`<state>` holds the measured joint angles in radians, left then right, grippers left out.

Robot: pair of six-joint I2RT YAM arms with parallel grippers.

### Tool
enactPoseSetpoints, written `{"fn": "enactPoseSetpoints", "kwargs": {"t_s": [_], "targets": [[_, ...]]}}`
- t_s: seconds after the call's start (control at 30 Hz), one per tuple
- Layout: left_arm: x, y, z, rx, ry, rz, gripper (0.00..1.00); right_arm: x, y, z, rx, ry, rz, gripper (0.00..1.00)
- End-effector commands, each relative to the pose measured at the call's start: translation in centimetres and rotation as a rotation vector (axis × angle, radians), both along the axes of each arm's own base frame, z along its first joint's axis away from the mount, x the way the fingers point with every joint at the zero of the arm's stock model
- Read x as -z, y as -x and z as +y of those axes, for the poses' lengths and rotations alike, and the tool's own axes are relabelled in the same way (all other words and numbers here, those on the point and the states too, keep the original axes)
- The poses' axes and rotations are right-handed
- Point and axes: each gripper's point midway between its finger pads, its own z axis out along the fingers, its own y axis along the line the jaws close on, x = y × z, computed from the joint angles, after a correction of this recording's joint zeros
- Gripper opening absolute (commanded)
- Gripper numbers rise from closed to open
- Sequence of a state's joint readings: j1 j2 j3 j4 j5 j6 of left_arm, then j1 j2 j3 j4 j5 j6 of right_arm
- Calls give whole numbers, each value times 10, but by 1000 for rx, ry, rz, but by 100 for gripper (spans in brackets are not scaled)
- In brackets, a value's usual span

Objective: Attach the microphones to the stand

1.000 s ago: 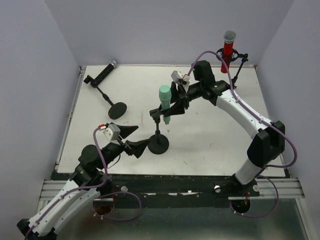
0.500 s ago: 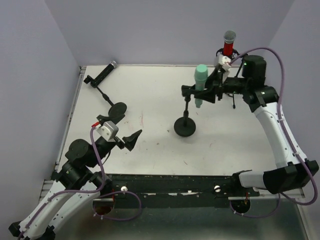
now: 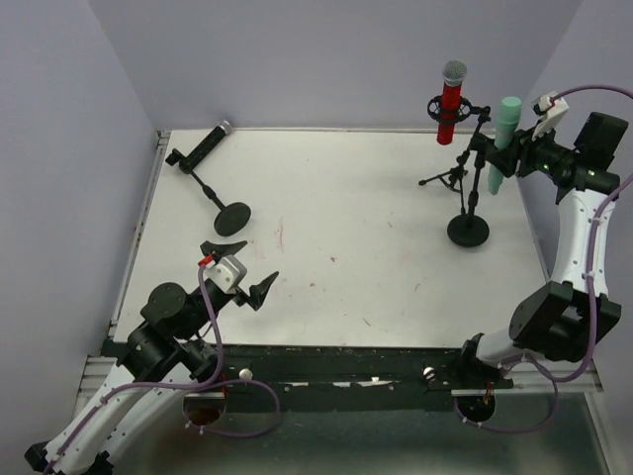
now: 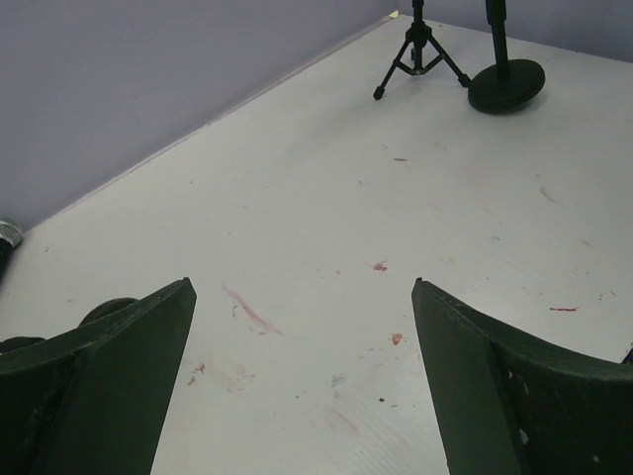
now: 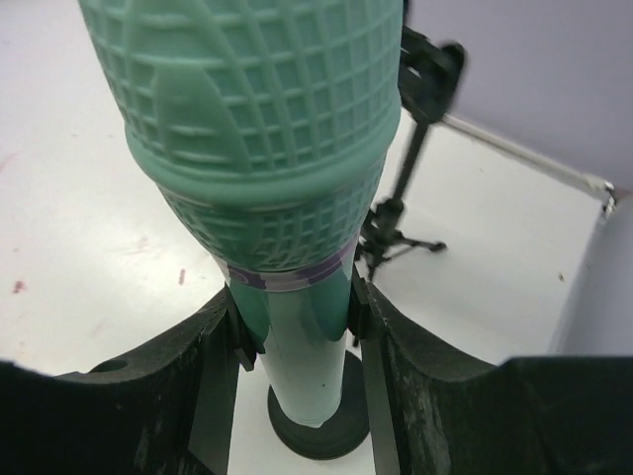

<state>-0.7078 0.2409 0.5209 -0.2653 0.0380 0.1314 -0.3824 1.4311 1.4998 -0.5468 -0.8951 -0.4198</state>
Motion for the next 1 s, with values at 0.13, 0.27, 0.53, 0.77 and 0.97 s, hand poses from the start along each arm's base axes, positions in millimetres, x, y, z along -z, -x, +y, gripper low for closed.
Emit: {"fn": "enactPoseSetpoints", "kwargs": {"t_s": [0.13, 0.27, 0.53, 0.77, 0.97], "targets": [[0, 10, 5, 22, 9, -39, 98, -19, -28, -63, 188, 78, -107, 39], [1, 11, 3, 33, 5, -34, 98, -12, -30, -73, 206, 67, -103, 40], [1, 12, 2, 41, 9, -33, 99, 8, -20, -64, 167, 22, -62, 44], [1, 11, 3, 36, 9, -33, 98, 12, -16, -65, 180, -3, -43, 60], [0, 13, 3, 39, 18, -37, 99, 15, -11, -67, 194, -19, -29, 71]]}}
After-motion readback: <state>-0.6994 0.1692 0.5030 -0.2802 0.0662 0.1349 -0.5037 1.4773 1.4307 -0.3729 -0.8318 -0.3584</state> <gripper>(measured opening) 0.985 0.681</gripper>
